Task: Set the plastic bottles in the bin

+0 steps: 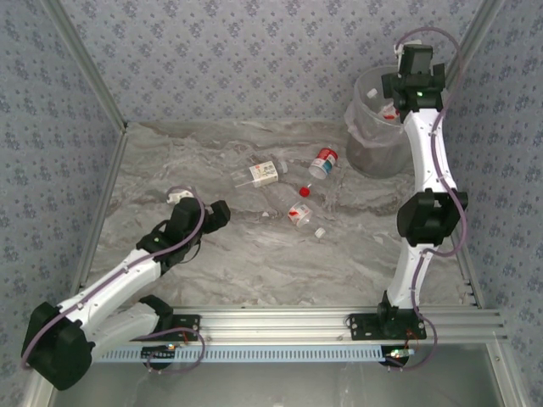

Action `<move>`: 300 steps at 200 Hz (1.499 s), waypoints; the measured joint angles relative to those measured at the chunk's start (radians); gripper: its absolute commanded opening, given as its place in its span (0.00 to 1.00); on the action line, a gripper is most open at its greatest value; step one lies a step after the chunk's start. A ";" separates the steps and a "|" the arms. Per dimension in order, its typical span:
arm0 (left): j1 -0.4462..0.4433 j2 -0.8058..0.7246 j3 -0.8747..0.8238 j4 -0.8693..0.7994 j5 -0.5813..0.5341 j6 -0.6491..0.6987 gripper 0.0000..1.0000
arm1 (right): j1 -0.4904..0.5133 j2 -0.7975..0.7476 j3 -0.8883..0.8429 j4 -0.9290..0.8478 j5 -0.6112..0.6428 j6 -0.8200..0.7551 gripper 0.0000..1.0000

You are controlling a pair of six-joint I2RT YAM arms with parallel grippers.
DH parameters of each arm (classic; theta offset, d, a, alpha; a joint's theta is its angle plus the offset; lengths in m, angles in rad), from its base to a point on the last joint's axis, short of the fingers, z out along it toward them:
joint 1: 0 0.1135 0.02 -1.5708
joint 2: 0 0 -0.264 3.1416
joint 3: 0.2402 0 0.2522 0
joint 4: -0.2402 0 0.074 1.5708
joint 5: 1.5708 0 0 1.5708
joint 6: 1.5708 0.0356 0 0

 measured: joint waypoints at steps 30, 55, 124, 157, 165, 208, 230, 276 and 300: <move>0.000 0.015 0.000 0.000 0.000 0.000 0.99 | 0.000 -0.033 0.000 -0.019 -0.010 0.037 1.00; 0.000 0.035 0.000 0.000 0.004 0.001 0.99 | 0.000 -0.068 -0.027 -0.032 -0.024 0.084 1.00; 0.039 0.142 0.069 0.010 0.069 0.058 1.00 | 0.000 -0.291 -0.294 0.013 -0.140 0.295 1.00; 0.108 0.177 0.081 0.035 0.111 0.104 0.99 | 0.000 -0.406 -0.403 0.053 -0.218 0.396 1.00; 0.125 0.187 0.087 0.038 0.120 0.118 0.99 | 0.000 -0.438 -0.436 0.067 -0.244 0.422 1.00; 0.196 0.253 0.141 0.052 0.179 0.197 1.00 | 0.000 -0.581 -0.607 0.131 -0.371 0.555 1.00; 0.233 0.286 0.172 0.057 0.218 0.227 0.99 | 0.000 -0.626 -0.667 0.142 -0.416 0.600 1.00; 0.262 0.367 0.260 0.041 0.285 0.365 0.99 | 0.000 -0.732 -0.791 0.132 -0.528 0.627 1.00; 0.271 0.462 0.383 -0.029 0.366 0.498 0.99 | 0.018 -0.814 -0.901 0.173 -0.594 0.624 1.00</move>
